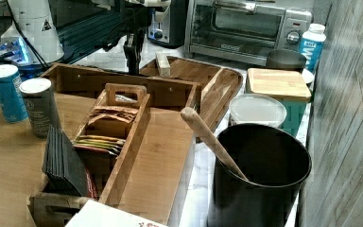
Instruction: Close the drawer.
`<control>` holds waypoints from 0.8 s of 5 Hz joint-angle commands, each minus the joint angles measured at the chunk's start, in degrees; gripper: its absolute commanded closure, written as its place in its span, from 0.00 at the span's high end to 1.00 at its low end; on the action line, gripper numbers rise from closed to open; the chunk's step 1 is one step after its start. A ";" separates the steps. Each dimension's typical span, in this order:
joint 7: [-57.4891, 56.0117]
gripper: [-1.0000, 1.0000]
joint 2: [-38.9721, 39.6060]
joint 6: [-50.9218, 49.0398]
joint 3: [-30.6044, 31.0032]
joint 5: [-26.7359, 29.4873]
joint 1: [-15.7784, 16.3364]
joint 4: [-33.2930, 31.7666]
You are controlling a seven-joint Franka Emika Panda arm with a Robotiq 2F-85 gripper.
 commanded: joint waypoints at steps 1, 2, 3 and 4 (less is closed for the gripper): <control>-16.58 0.00 5.26 5.76 -11.40 5.81 -7.12 18.48; -18.53 0.00 4.73 14.54 -12.88 4.96 -8.23 16.16; -9.77 0.00 5.03 6.95 -13.71 -4.98 -8.83 20.73; -9.16 0.00 5.87 7.32 -14.12 -7.83 -10.23 22.08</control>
